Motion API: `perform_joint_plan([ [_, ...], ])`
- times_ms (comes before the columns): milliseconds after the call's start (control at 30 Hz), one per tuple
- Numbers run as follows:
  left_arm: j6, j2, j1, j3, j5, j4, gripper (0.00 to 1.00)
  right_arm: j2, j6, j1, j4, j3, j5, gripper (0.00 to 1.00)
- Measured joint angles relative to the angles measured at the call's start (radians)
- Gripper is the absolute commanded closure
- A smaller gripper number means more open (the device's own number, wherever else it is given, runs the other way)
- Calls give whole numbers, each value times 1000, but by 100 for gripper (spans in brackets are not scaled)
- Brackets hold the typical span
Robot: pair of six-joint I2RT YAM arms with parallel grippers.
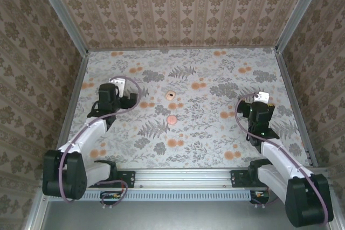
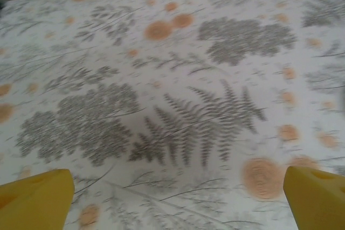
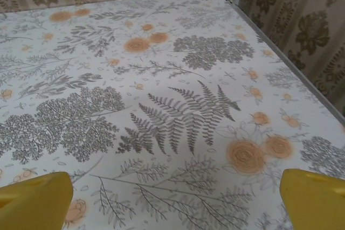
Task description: Insert the wireless bluetooth earbuds into the charging case
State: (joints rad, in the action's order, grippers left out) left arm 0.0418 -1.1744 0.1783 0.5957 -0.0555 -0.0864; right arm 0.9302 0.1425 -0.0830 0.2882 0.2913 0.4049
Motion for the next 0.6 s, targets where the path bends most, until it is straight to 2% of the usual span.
perform_joint_plan([
  [233, -3, -54, -74, -170, -98, -272, 0, 195, -21, 2, 175, 0, -53, 0],
  [600, 6, -186, -101, -276, -95, -674, 0, 362, -47, 21, 389, 22, -100, 0],
])
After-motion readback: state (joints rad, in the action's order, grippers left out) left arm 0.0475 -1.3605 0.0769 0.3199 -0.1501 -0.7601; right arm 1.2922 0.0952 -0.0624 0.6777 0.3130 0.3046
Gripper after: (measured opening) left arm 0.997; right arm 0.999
